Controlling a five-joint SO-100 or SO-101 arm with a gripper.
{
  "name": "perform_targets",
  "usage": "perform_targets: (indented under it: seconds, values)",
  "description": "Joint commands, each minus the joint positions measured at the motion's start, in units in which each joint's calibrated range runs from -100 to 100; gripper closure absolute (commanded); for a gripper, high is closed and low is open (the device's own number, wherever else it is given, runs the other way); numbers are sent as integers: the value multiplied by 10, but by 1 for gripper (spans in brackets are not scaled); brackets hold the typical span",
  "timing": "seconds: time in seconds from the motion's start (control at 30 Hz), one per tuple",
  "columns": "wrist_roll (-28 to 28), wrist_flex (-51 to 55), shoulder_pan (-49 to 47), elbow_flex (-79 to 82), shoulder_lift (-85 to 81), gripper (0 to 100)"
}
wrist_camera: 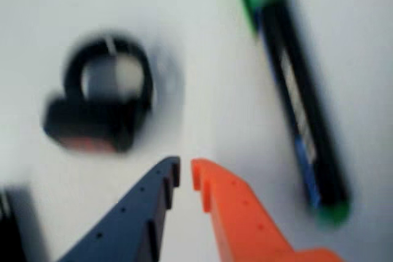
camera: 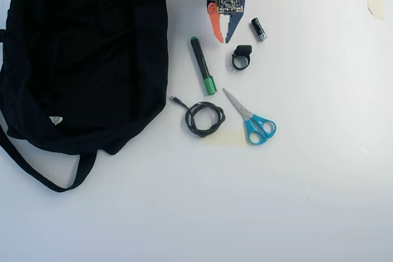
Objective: Put the bike light into the black bag
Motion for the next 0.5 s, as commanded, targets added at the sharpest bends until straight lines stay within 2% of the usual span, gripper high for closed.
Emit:
perform_targets:
  seconds: [0.0,0.07,0.33,0.47]
  values:
    - [10,-136,-4,-94,105,98]
    - [9,-168,-4,-116,134,98]
    - [8,-454,-29,-262,349,98]
    - [8,-518,-34,-381,472,98]
